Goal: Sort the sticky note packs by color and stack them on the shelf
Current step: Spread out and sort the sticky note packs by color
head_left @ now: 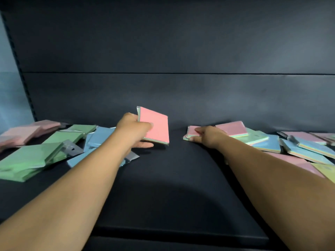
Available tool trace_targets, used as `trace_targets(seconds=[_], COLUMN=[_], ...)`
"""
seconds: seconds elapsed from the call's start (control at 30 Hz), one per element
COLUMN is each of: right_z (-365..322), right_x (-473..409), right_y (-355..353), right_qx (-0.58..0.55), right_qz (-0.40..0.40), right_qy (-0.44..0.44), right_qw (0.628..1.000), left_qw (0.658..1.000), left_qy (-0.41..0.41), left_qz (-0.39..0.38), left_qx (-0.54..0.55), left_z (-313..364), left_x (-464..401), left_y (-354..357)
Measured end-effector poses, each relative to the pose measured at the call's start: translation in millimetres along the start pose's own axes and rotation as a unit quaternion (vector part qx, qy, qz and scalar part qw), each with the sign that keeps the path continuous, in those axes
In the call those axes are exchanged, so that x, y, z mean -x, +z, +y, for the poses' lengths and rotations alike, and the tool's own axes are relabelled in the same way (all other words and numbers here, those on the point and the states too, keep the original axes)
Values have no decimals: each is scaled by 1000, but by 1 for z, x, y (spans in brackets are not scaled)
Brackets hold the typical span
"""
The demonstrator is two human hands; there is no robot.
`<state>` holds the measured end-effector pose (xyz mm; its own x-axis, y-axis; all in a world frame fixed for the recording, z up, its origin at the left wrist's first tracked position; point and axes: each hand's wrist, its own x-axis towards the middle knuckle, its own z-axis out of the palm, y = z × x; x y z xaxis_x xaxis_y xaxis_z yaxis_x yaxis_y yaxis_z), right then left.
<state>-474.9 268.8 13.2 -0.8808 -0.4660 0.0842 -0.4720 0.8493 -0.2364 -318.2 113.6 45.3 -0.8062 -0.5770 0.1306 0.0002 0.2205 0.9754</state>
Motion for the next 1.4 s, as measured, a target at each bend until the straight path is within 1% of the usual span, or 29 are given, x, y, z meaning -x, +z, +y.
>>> trace_targets(seconds=[0.13, 0.2, 0.27, 0.33, 0.4, 0.43, 0.47, 0.53, 0.6, 0.7, 0.77, 0.83, 0.87, 0.9, 0.93, 0.97, 1.0, 1.03, 1.07, 1.1, 1.13, 1.17, 1.2, 1.23, 1.27, 1.3, 1.33, 1.37, 1.4], right_z=[20, 26, 28, 28, 28, 28, 28, 29, 30, 33, 33, 30, 27, 23, 17, 10, 0, -10, -19, -28, -33, -35, -34, -30, -23, -15, -6, 2, 8], right_x=[8, 10, 14, 17, 19, 17, 16, 13, 9, 5, 3, 4, 5, 6, 8, 11, 14, 19, 22, 25, 27, 28, 27, 25, 21, 19, 16, 15, 14], right_y=[-6, -7, -8, -9, -11, -11, -11, -10, -10, -10, -9, -12, -15, -18, -23, -26, -28, -29, -29, -29, -29, -31, -33, -34, -34, -32, -28, -22, -16], right_qx=[-49, -110, -237, -364, -429, -444, -454, -478, -502, -522, -533, -573, -602, -620, -621, -615, -604, -590, -572, -557, -558, -586, -630, -659, -642, -570, -470, -371, -287], right_qz=[30, 52, 70, 82, 85, 83, 80, 76, 72, 87, 104, 132, 142, 150, 156, 153, 138, 110, 71, 27, -8, -23, -17, 9, 46, 77, 86, 70, 42], right_qy=[36, 33, 22, 10, 18, 22, 23, 20, 15, 17, 12, 17, 14, 1, -23, -52, -84, -111, -132, -148, -161, -160, -141, -110, -78, -54, -38, -27, -13], right_qw=[998, 992, 969, 928, 899, 892, 887, 875, 862, 848, 839, 809, 786, 770, 768, 772, 781, 792, 806, 817, 814, 794, 764, 744, 761, 816, 877, 926, 957], left_qw=[996, 995, 994, 992, 992, 993, 995, 995, 978, 938, 926, 940, 956, 978, 994, 995, 984, 972, 963, 958, 954, 954, 957, 963, 967, 973, 980, 988, 991], left_qy=[-58, -77, -92, -111, -115, -107, -92, -45, -29, -35, -31, -15, -11, -17, -46, -90, -123, -136, -135, -129, -125, -124, -128, -132, -138, -141, -141, -128, -104], left_qz=[-45, -50, -38, -33, -25, -19, -4, 39, 66, 57, 48, 49, 48, 36, 6, -46, -91, -117, -124, -118, -109, -102, -97, -94, -99, -99, -92, -80, -66], left_qx=[56, 44, 34, 43, 55, 51, 29, -76, -197, -339, -373, -339, -288, -204, -95, 13, 96, 151, 195, 227, 251, 253, 240, 215, 189, 155, 107, 34, -48], left_z=[-2, -3, -4, -9, -17, -21, -26, -34, -39, -38, -33, -26, -22, -18, -12, -4, 4, 10, 15, 18, 20, 21, 18, 13, 9, 2, 0, -3, -4], left_x=[-2, -10, -23, -37, -52, -60, -69, -87, -96, -96, -90, -85, -82, -78, -71, -62, -52, -45, -41, -38, -36, -32, -31, -33, -31, -30, -27, -25, -23], left_y=[26, 39, 48, 53, 58, 61, 64, 71, 75, 79, 80, 79, 77, 74, 72, 69, 66, 63, 60, 57, 53, 50, 47, 43, 39, 37, 36, 37, 38])
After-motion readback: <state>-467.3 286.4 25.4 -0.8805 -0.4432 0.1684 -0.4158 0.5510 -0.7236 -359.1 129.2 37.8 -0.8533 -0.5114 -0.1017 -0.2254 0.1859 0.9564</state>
